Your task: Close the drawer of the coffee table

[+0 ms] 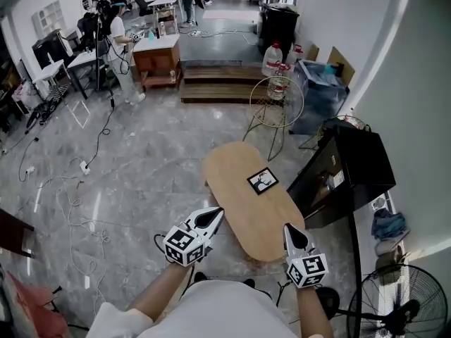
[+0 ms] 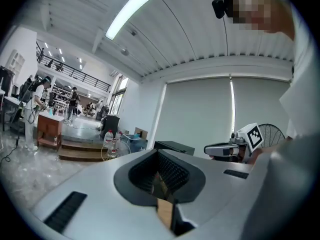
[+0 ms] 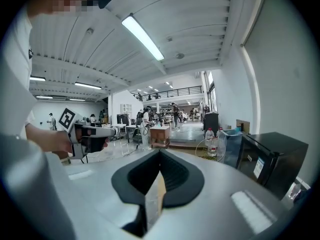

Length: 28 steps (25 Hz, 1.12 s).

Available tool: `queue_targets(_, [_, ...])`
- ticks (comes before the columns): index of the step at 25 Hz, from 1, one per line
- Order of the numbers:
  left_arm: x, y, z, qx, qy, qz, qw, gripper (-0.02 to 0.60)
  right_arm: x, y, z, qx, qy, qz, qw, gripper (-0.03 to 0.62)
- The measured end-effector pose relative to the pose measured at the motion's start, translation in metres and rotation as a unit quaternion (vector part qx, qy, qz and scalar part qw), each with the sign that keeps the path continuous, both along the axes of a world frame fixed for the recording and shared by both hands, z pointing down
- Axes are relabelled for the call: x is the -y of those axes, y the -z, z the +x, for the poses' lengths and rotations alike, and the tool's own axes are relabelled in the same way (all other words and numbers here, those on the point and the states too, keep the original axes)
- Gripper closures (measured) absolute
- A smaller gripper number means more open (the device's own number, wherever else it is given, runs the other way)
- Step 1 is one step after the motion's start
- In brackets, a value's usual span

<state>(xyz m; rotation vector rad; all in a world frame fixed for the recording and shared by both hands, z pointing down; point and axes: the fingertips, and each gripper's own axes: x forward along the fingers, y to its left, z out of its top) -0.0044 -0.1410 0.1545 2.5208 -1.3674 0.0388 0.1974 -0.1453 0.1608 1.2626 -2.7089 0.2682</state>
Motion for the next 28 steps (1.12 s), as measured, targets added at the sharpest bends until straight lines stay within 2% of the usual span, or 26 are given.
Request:
queue_targets(7, [0.0,0.006,0.007,-0.004,-0.001,0.007,1.0,0.575,-0.001,0.01,0.005,-0.001,-0.001,0.02,1.0,0.583])
queue_targets(28, [-0.013,0.01,0.023,-0.007,-0.02,0.022,0.9995,0.575,-0.016,0.015,0.003,0.009,0.008,0.024,1.0,0.583])
